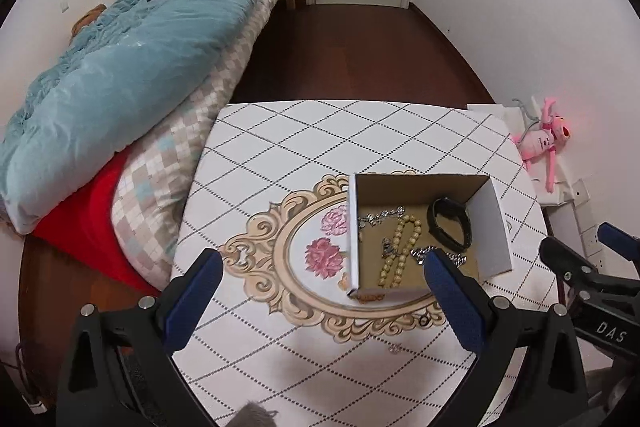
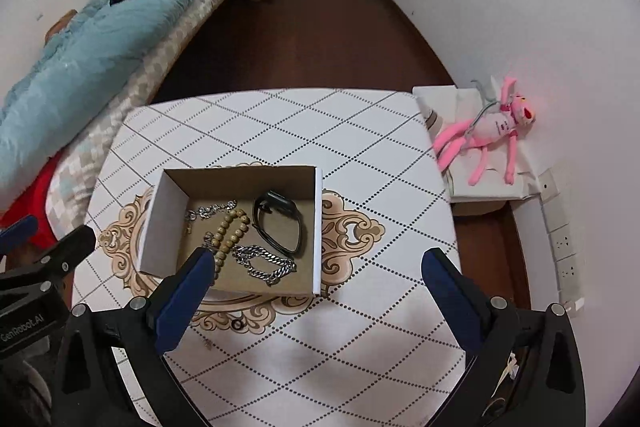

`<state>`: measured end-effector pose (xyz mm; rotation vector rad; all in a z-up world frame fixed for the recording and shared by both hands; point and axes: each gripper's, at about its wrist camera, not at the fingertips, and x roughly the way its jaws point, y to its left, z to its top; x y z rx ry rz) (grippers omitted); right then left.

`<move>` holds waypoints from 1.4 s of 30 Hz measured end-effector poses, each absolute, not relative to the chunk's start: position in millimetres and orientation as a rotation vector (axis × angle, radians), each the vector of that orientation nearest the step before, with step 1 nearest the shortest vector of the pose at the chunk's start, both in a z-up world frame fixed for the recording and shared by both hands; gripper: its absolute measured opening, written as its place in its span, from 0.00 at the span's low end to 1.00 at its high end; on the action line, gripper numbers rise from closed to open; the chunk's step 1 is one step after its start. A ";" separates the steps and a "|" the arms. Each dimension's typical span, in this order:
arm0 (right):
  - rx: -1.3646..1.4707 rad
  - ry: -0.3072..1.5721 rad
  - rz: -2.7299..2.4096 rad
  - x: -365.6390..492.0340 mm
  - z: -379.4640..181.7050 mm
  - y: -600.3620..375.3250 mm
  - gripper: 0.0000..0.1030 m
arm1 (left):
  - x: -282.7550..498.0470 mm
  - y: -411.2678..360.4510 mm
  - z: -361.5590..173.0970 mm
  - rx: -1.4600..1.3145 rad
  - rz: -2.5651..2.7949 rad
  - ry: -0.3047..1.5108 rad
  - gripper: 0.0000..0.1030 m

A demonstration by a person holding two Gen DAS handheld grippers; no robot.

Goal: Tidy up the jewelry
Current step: 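Lift both tools out and move toward the remaining small items, then grasp the second black ring with the right tool while the left tool grasps the other gold earring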

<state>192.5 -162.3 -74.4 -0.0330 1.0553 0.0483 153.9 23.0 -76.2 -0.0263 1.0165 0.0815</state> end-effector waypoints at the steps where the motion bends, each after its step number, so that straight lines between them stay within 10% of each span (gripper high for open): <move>1: -0.032 1.053 0.048 187.7 -72.4 -162.5 1.00 | 150.6 23.8 -76.5 -0.029 0.084 1.017 1.00; 13: 0.014 1.206 0.117 152.3 -164.8 -145.2 1.00 | 111.6 38.1 -193.1 -0.002 0.124 1.284 1.00; 21: 0.031 1.272 0.188 160.0 -216.3 -116.1 0.59 | 113.7 48.4 -227.2 -0.030 0.127 1.385 1.00; 29: -0.030 1.255 0.211 163.0 -225.0 -92.1 0.43 | 116.2 56.4 -238.7 -0.067 0.114 1.421 1.00; 33: -0.116 1.229 0.197 161.9 -224.5 -80.9 0.13 | 114.6 57.8 -243.3 -0.070 0.110 1.432 1.00; 42: -0.023 1.205 0.182 150.2 -211.9 -119.3 0.13 | 100.5 39.7 -227.6 -0.086 0.059 1.368 1.00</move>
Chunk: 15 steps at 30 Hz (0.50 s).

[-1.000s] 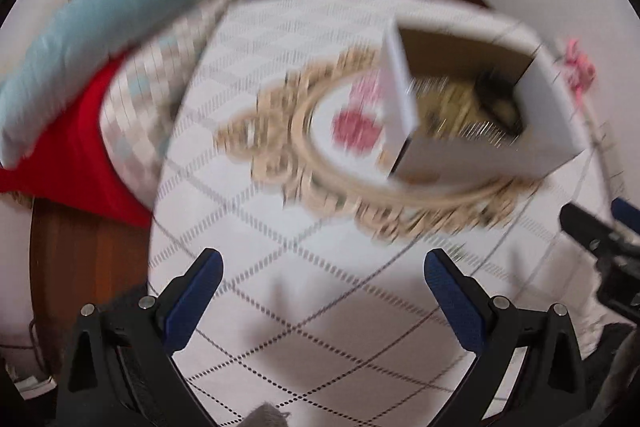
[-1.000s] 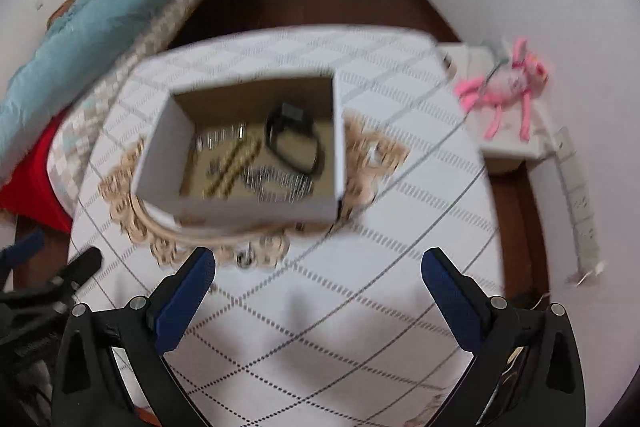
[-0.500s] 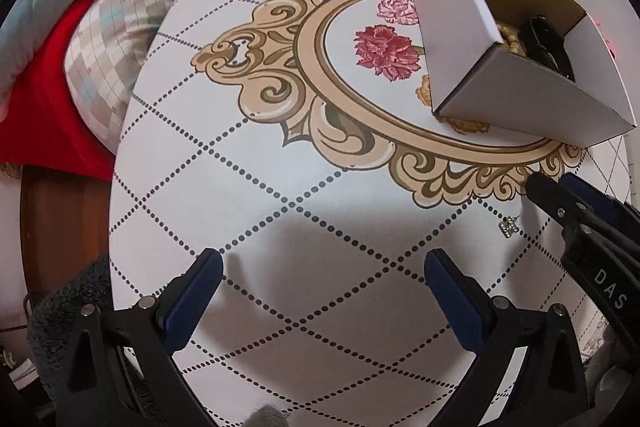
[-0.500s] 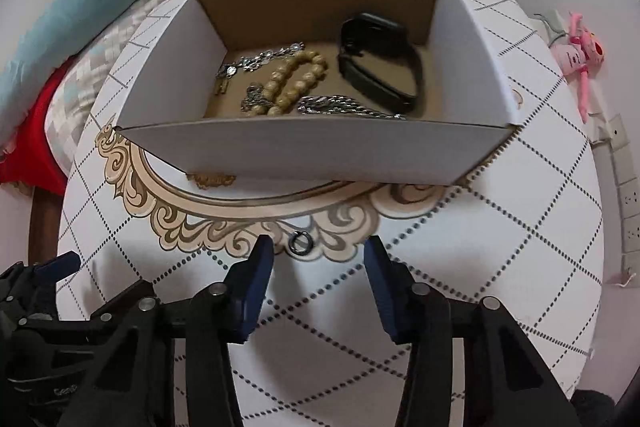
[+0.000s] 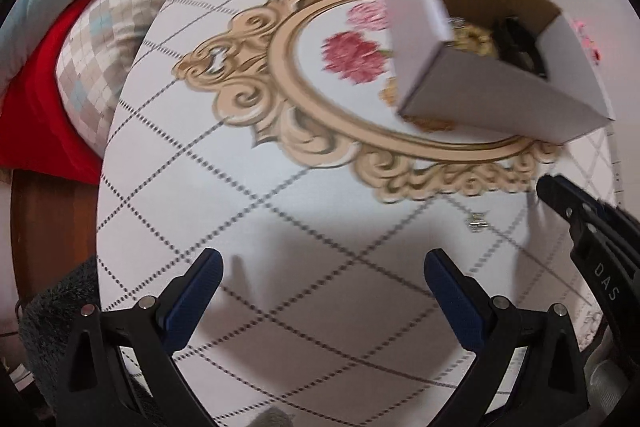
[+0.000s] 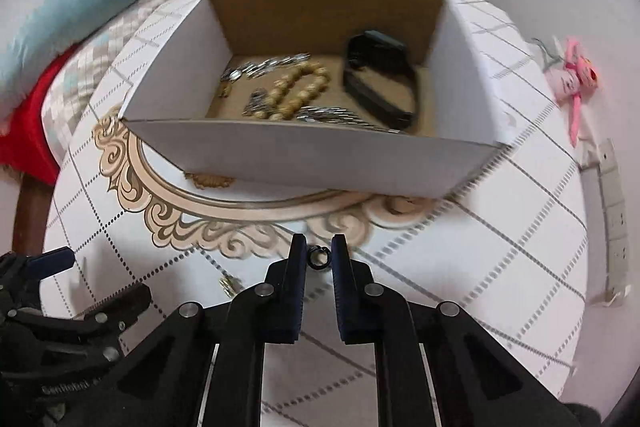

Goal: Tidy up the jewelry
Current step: 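Grasp the second black ring with the right tool while the left tool grasps the other gold earring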

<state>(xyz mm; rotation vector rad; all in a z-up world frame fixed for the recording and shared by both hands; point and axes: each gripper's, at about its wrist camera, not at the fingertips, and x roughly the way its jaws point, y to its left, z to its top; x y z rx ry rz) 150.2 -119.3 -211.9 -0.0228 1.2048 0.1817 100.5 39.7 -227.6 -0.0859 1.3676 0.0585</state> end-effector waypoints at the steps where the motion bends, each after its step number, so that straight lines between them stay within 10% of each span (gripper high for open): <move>1: -0.006 1.203 0.171 146.8 -210.0 -127.8 0.13 | 98.9 34.3 -225.6 -0.089 0.045 1.356 0.99; 7: 0.075 1.212 0.093 131.1 -206.8 -174.6 0.13 | 92.4 -6.8 -224.3 -0.088 -0.041 1.307 0.98; 15: 0.110 1.220 0.041 126.4 -213.2 -202.1 0.13 | 94.4 -49.3 -236.0 0.029 -0.080 1.272 0.59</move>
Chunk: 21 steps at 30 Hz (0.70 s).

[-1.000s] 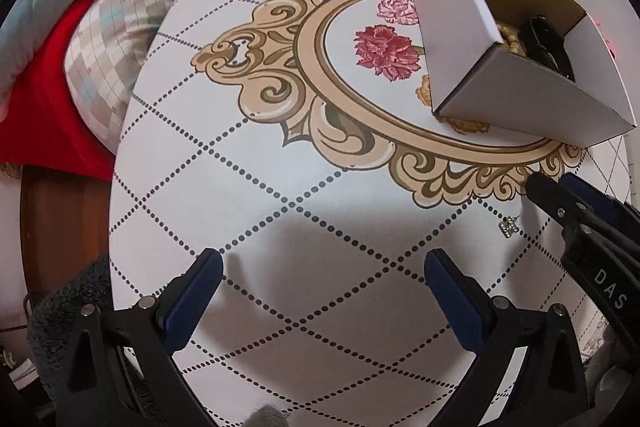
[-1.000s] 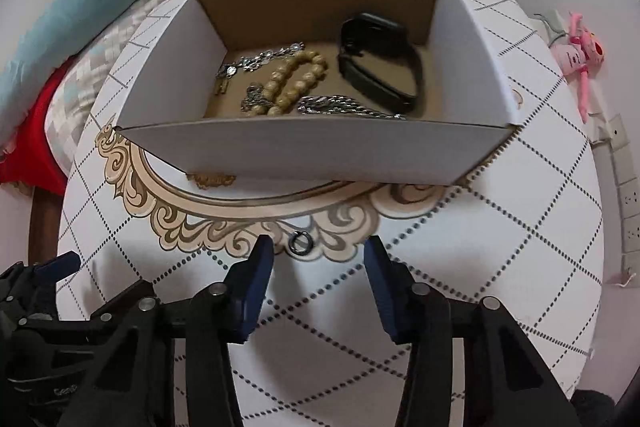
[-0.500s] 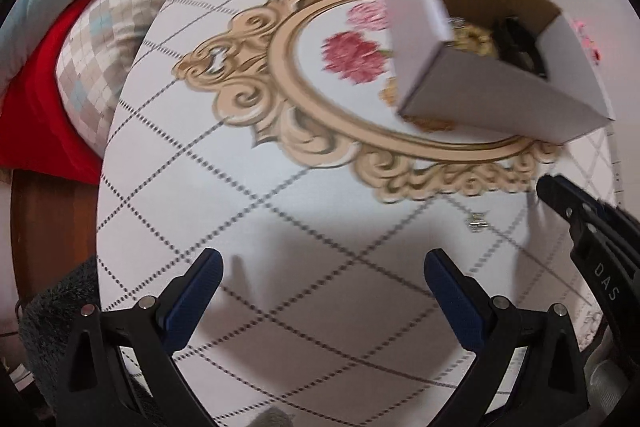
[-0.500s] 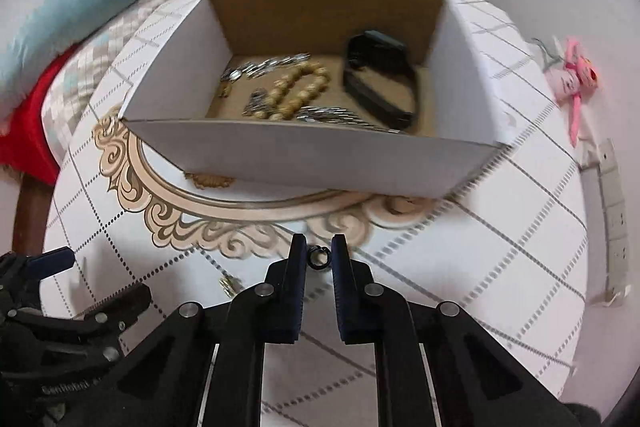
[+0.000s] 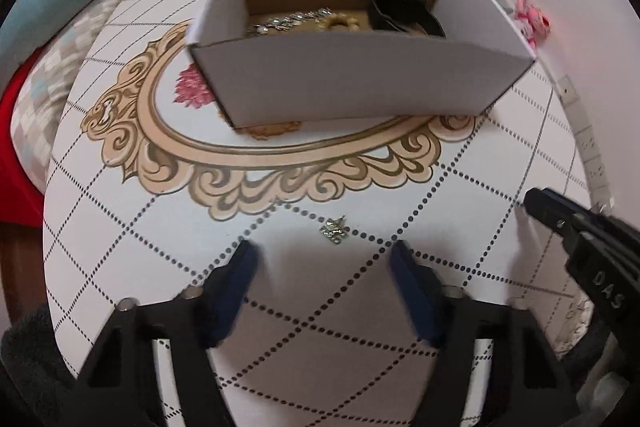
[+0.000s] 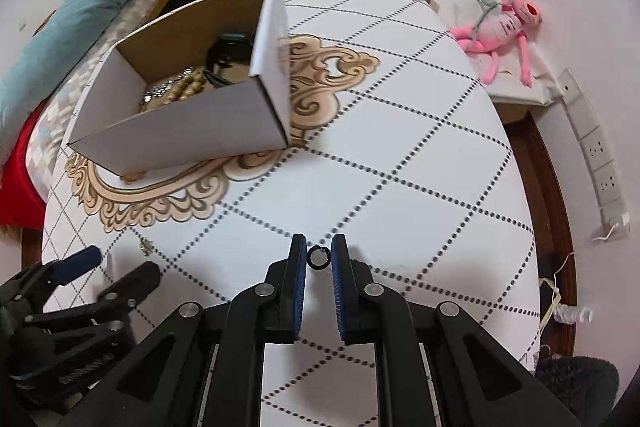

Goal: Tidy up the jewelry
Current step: 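Grasp the second black ring with the right tool while the left tool grasps the other gold earring, then carry the ring and earring into the box and open both tools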

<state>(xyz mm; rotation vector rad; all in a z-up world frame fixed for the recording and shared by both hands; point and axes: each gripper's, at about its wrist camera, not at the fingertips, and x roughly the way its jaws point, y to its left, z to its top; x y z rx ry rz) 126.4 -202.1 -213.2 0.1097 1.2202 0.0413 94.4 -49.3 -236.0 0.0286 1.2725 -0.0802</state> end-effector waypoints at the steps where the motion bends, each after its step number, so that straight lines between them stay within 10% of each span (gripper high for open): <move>1: 0.111 1.220 0.040 126.1 -213.6 -202.2 0.13 | 93.1 -53.8 -236.6 0.051 -0.084 1.261 0.57; 7: 0.116 1.217 0.037 126.9 -214.8 -202.0 0.13 | 109.0 -68.4 -232.6 0.086 -0.114 1.227 0.10; 21: 0.138 1.180 0.070 125.4 -194.4 -197.8 0.13 | 110.1 -62.9 -202.7 0.072 -0.164 1.179 0.09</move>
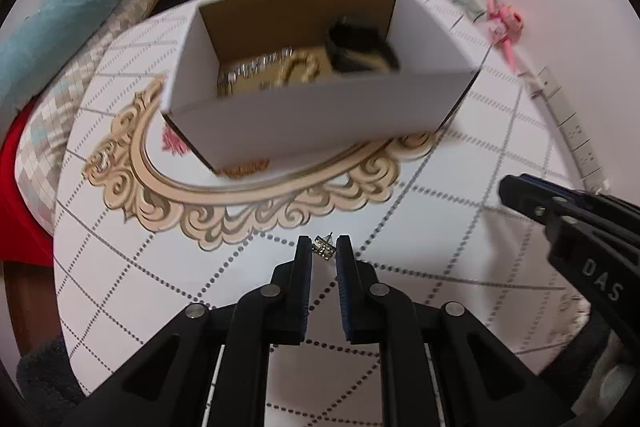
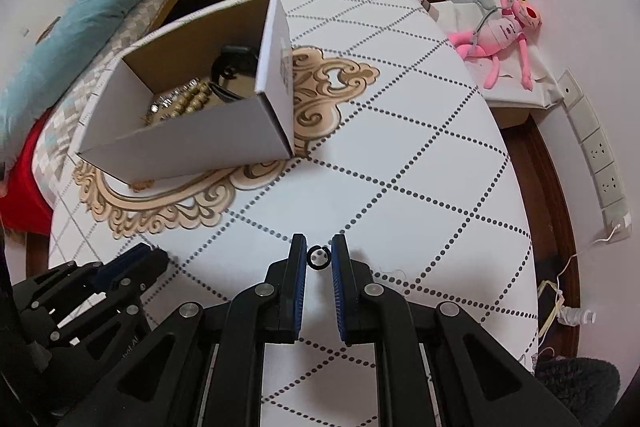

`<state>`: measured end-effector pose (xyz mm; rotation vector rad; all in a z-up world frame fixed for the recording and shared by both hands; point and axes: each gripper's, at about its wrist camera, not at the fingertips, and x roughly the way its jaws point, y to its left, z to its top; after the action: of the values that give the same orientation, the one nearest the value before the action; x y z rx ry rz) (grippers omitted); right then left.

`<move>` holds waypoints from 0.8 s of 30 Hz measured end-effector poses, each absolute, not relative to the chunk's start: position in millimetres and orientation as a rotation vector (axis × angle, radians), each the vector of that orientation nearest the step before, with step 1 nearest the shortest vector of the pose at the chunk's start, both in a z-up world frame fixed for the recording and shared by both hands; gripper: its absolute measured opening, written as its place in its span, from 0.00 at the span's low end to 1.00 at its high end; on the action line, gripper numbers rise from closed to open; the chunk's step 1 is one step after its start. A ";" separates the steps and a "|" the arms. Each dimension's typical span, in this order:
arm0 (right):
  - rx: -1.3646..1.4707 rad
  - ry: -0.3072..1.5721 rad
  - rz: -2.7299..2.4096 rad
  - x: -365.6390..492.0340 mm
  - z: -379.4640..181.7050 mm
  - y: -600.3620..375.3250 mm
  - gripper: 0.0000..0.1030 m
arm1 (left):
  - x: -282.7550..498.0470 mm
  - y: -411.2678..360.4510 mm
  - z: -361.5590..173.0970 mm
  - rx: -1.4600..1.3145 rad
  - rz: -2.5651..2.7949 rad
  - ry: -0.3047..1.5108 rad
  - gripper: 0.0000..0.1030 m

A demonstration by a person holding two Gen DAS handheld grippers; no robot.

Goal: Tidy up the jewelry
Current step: 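Carry the ring and earring into the box and open both tools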

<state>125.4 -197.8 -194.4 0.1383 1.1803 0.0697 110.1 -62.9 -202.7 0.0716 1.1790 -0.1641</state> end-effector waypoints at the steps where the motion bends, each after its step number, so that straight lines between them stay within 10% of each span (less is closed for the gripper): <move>1: 0.146 1.171 0.078 125.5 -188.7 -197.4 0.13 | 110.1 -61.9 -194.0 0.059 -0.172 1.166 0.09; 20: 0.164 1.213 0.261 269.4 -146.0 -155.2 0.13 | 243.9 -22.9 -151.7 -0.023 -0.117 1.252 0.12; 24: 0.166 1.248 0.235 279.1 -153.6 -159.1 0.25 | 247.9 -16.1 -142.6 -0.014 -0.066 1.224 0.54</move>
<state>279.1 -159.1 -153.6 0.1659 1.2476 0.2346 247.9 -16.1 -142.6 -0.0142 1.2241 -0.0656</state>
